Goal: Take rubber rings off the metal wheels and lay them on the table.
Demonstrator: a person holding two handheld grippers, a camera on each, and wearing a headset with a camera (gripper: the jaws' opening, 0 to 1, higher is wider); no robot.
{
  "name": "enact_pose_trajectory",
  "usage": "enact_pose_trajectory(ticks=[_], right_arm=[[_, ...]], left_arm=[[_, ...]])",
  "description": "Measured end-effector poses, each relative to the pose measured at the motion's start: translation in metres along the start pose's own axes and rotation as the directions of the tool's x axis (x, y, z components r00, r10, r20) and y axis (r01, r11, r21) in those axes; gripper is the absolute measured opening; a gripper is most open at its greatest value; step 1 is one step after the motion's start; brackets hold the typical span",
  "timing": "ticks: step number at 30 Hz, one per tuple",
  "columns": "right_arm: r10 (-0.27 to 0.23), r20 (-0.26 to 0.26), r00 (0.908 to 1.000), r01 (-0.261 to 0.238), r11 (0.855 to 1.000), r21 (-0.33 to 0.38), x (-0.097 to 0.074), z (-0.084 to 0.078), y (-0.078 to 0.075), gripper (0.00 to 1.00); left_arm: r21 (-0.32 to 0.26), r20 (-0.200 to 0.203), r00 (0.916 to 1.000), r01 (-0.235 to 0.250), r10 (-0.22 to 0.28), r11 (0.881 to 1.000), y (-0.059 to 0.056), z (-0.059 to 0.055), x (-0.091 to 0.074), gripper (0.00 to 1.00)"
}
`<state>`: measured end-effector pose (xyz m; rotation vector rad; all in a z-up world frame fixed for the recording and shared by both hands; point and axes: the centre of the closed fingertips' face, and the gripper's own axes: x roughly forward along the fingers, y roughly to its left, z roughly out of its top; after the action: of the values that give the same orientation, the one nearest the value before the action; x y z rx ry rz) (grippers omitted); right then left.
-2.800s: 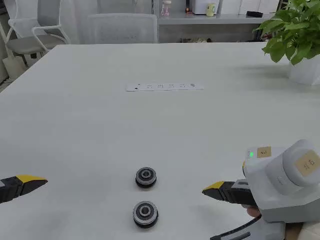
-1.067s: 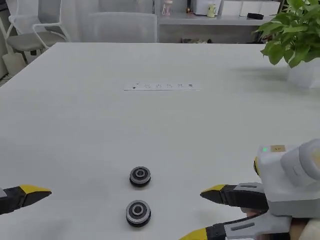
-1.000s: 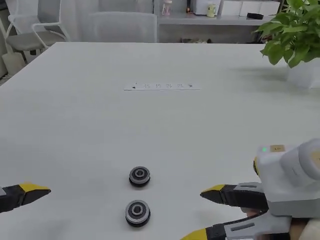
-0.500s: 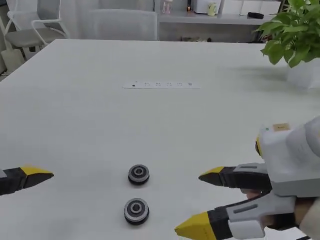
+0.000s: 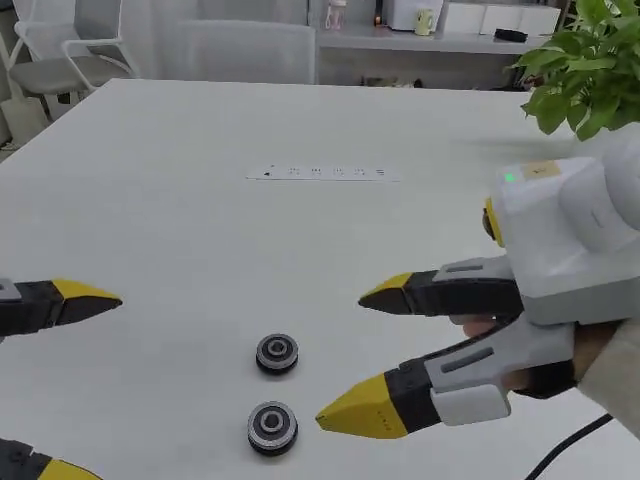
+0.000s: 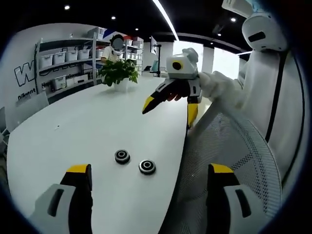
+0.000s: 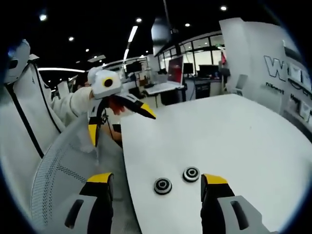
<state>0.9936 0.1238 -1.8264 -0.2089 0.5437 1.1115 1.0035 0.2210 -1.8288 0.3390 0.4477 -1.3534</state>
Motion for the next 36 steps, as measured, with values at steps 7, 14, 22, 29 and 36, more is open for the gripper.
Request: enact_pose_trajectory(ticks=[7,14,22,29,36], right_arm=[[0.032,0.006,0.9995,-0.032,0.996,-0.085,0.022,0.023,-0.002,0.65],[0.032,0.021,0.9993,-0.03,0.995,-0.09,0.042,0.014,-0.013,0.6],[0.068,-0.004,0.9976,-0.069,0.997,-0.038,0.061,-0.027,-0.018,0.51],[0.066,-0.139,0.9881,-0.074,0.996,-0.054,0.079,-0.071,-0.019,0.41],[0.047,-0.184,0.9817,-0.061,0.995,-0.073,0.088,-0.088,-0.019,0.33]], left_arm=[[0.077,-0.007,0.9995,0.032,-0.032,0.996,0.006,0.018,0.01,0.98],[0.108,0.01,0.998,0.061,-0.063,0.992,0.014,0.032,0.026,0.96],[0.136,0.002,0.9906,0.135,-0.137,0.981,0.01,0.037,0.054,0.9],[0.14,0.002,0.9874,0.156,-0.158,0.978,0.012,0.025,0.087,0.79],[0.105,0.059,0.9905,0.118,-0.124,0.987,0.01,0.005,0.105,0.56]])
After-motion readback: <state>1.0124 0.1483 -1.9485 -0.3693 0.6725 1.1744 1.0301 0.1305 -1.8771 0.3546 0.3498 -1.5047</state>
